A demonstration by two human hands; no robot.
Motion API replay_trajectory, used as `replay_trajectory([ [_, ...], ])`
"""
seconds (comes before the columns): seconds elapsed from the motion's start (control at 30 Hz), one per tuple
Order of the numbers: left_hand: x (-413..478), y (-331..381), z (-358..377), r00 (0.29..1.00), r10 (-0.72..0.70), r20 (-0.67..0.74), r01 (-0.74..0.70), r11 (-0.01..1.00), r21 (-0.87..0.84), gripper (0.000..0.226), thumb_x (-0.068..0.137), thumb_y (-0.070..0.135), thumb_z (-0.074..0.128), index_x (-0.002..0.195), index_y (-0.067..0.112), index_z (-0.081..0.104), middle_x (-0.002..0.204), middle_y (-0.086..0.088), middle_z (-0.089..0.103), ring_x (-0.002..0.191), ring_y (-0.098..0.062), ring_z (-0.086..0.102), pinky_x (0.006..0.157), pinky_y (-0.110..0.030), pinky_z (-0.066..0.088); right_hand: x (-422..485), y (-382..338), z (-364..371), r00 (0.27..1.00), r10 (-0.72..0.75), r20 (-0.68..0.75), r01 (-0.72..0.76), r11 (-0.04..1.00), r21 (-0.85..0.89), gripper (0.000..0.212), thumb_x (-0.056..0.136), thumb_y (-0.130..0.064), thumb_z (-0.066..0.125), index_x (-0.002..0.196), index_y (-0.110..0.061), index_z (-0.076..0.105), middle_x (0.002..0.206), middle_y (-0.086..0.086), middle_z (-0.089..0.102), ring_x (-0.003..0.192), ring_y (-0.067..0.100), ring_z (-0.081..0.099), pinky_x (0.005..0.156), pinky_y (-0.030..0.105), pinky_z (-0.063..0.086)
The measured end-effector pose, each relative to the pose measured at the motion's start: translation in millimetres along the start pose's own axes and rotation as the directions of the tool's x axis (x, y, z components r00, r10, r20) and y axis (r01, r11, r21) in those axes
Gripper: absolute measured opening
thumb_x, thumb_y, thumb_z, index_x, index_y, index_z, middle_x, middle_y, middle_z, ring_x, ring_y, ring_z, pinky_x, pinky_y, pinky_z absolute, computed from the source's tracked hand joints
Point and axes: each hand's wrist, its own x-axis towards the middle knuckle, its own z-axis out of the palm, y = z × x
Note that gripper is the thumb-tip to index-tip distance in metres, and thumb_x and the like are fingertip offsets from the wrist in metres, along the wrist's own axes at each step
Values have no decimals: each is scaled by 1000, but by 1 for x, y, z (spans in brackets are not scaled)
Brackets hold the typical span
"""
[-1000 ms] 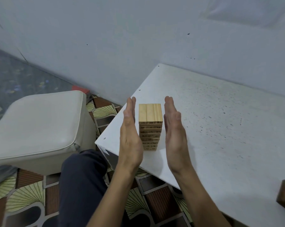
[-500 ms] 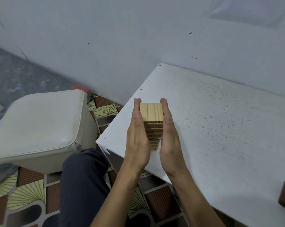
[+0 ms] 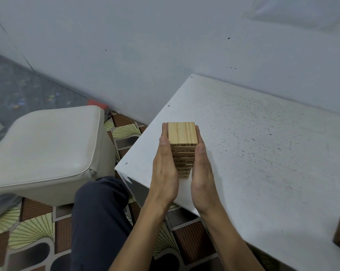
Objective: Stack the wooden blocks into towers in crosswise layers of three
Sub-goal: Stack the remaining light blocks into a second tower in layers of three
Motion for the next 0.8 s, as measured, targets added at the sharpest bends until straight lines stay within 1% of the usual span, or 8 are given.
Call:
replay_trajectory([
  [0.2, 0, -12, 0, 999, -49, 11, 49, 997, -55, 79, 90, 73, 11, 155, 30, 29, 146, 11, 50, 131, 4, 46, 116, -27, 35, -3, 15, 0, 999, 42, 4, -42, 999, -29, 97, 83, -86, 25, 157, -24, 23, 154, -7, 40, 140, 1, 38, 115, 27, 33],
  [0.33, 1, -19, -1, 997, -70, 13, 70, 996, -47, 86, 86, 78, 13, 155, 28, 30, 149, 9, 48, 137, -1, 42, 120, -36, 30, -5, 23, 1, 998, 57, -8, -57, 998, -32, 97, 84, -85, 26, 156, -20, 24, 153, -4, 42, 139, 2, 39, 114, 23, 33],
  [0.4, 0, -21, -2, 996, -83, 16, 83, 996, -43, 87, 85, 77, 13, 154, 27, 31, 146, 8, 51, 135, 0, 44, 119, -36, 31, -6, 26, 0, 998, 57, -8, -58, 998, -26, 97, 85, -83, 27, 156, -17, 24, 150, -3, 46, 136, 1, 43, 111, 18, 35],
  [0.47, 0, -24, -2, 996, -86, 24, 87, 996, -37, 89, 85, 77, 12, 154, 25, 32, 143, 9, 54, 132, 2, 47, 119, -35, 32, -8, 28, 1, 998, 66, -8, -66, 998, -15, 95, 86, -81, 28, 156, -16, 24, 149, -3, 47, 136, 3, 44, 111, 20, 36],
  [0.6, 0, -29, -3, 996, -87, 30, 88, 995, -36, 90, 86, 77, 12, 153, 23, 34, 141, 8, 57, 132, -1, 49, 118, -37, 33, -9, 31, 2, 996, 89, -27, -89, 996, -16, 90, 88, -78, 28, 157, -20, 23, 151, -6, 44, 138, 1, 40, 115, 25, 32],
  [0.7, 2, -32, -6, 994, -111, 20, 111, 993, -27, 96, 84, 86, 12, 153, 23, 35, 146, 4, 52, 137, -8, 44, 119, -42, 30, -10, 31, 1, 994, 102, -38, -103, 994, -25, 93, 86, -83, 27, 157, -23, 21, 155, -5, 39, 142, 3, 35, 118, 31, 30],
  [0.77, 2, -35, -10, 992, -122, 34, 122, 992, -12, 95, 82, 89, 14, 154, 30, 31, 152, 7, 45, 143, -10, 36, 121, -43, 24, -11, 31, -6, 994, 94, -57, -96, 995, -32, 82, 88, -80, 26, 156, -34, 19, 159, -10, 31, 145, 3, 28, 121, 34, 26],
  [0.8, 1, -35, -14, 992, -120, 38, 120, 993, 3, 91, 80, 90, 14, 154, 38, 28, 153, 16, 41, 144, -6, 32, 122, -41, 20, -11, 30, -12, 993, 93, -79, -96, 995, -33, 73, 91, -75, 26, 155, -39, 21, 158, -14, 33, 144, 0, 29, 120, 31, 26],
])
